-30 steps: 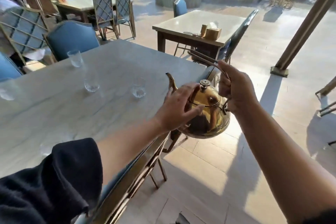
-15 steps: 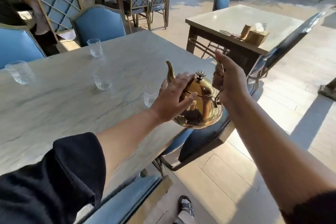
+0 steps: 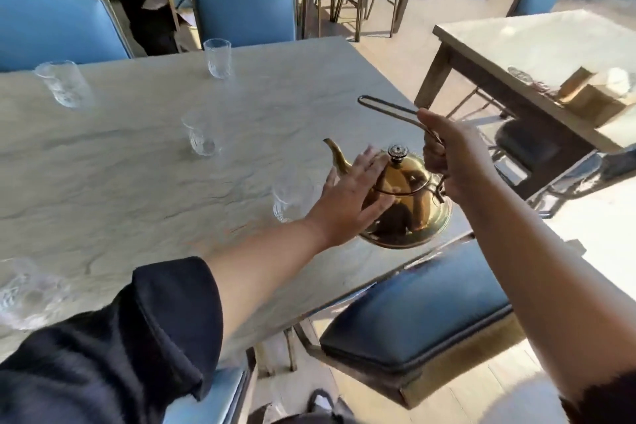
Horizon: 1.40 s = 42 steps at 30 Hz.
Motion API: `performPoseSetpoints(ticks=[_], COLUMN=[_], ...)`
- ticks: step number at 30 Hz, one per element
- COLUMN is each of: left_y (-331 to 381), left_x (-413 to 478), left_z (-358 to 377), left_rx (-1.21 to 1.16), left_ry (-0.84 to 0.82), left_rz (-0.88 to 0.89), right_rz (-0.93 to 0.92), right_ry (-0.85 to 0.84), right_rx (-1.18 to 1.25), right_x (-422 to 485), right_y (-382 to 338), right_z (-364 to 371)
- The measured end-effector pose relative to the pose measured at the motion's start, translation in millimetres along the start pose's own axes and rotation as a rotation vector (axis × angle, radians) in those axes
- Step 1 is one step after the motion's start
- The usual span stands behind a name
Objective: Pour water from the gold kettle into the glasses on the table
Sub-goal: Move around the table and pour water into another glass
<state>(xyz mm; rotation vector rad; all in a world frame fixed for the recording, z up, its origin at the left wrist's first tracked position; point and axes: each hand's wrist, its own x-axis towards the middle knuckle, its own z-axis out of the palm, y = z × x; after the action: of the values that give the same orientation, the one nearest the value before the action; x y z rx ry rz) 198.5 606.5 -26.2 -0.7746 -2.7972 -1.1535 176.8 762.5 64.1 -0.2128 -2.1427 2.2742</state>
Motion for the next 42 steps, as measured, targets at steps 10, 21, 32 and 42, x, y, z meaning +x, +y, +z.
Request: performPoseSetpoints(ticks=[10,21,32,42], left_y=[-12.3,-8.2,-9.3,-8.2], left_x=[2.9,-5.7,-13.0,-14.4], left_z=[12.0,27.5,24.9,25.2], left_rx=[-0.012,-0.049,-0.055,-0.058], left_ry=[-0.195,-0.123,-0.131,-0.128], left_rz=[-0.097,-0.123,-0.149,-0.145], right_rz=[0.07,0.024,-0.042,-0.07], right_ry=[-0.226,-0.363,-0.43,-0.426], right_rx=[-0.164,-0.465,-0.683,-0.772], right_x=[44.1,48.6,47.6,44.2], right_y=[16.9,2.2,-2.0,-6.8], right_z=[-8.3,4.1,22.6,28.4])
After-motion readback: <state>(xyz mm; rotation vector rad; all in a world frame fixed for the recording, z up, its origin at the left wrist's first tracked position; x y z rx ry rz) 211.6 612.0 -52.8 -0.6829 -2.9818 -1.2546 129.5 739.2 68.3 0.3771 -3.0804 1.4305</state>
